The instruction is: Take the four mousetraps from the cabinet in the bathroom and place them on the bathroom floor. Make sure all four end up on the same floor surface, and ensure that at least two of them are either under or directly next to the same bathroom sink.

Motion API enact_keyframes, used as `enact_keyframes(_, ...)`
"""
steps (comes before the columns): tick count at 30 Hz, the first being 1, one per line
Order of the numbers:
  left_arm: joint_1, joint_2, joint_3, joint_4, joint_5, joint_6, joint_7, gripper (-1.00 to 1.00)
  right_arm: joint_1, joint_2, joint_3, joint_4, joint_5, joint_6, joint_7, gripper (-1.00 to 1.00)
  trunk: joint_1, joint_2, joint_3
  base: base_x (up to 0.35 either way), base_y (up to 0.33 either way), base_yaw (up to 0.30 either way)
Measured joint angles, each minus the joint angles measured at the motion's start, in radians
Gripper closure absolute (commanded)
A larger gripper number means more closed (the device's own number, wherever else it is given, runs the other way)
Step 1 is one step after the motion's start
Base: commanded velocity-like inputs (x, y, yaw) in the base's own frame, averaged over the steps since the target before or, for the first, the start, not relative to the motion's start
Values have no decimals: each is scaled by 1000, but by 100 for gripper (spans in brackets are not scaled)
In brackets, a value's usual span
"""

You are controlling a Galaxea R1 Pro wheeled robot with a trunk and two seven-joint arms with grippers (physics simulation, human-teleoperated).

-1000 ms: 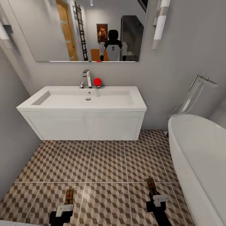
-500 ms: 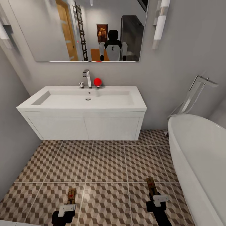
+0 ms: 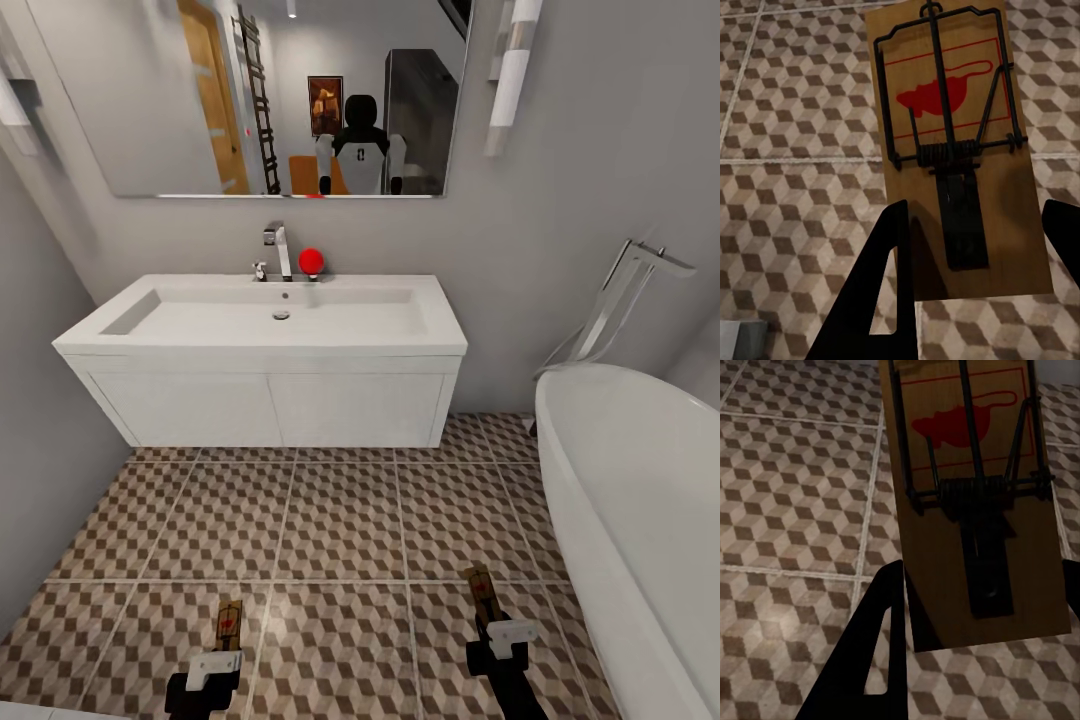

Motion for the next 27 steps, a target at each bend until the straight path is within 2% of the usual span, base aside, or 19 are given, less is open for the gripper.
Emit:
enact_keyframes(10,0,0,1,0,0,0,0,100,0,0,1,4,0,1,1,100,0,0,0,0,0,0)
enact_keyframes(16,0,3,2,-1,0,1,2,100,0,-1,1,58,1,-4,5,100,0,0,0,0,0,0)
enact_keyframes(18,0,3,6,-2,-1,37,3,100,0,-1,0,61,2,-3,4,100,0,0,0,0,0,0)
enact_keyframes(19,1,2,8,-4,0,101,2,100,0,-2,-1,59,2,0,3,100,0,0,0,0,0,0)
enact_keyframes(20,1,2,10,-11,0,197,3,100,0,-3,-2,56,2,5,1,100,0,0,0,0,0,0)
enact_keyframes(21,1,2,10,-18,-1,256,3,100,0,-3,-2,53,2,10,1,100,0,0,0,0,0,0)
enact_keyframes(22,0,6,11,-46,-3,373,3,100,0,-4,-3,44,2,27,0,100,0,0,0,0,0,0)
enact_keyframes(23,-1,12,11,-98,-6,488,1,100,0,-4,-3,24,3,55,-1,100,0,0,0,0,0,0)
enact_keyframes(25,-1,30,11,-265,-8,693,0,100,-1,-8,-3,-54,3,147,-1,100,0,0,0,0,0,0)
enact_keyframes(27,-2,47,11,-432,-10,852,-1,100,-2,-17,-2,-175,2,283,1,100,0,0,0,0,0,0)
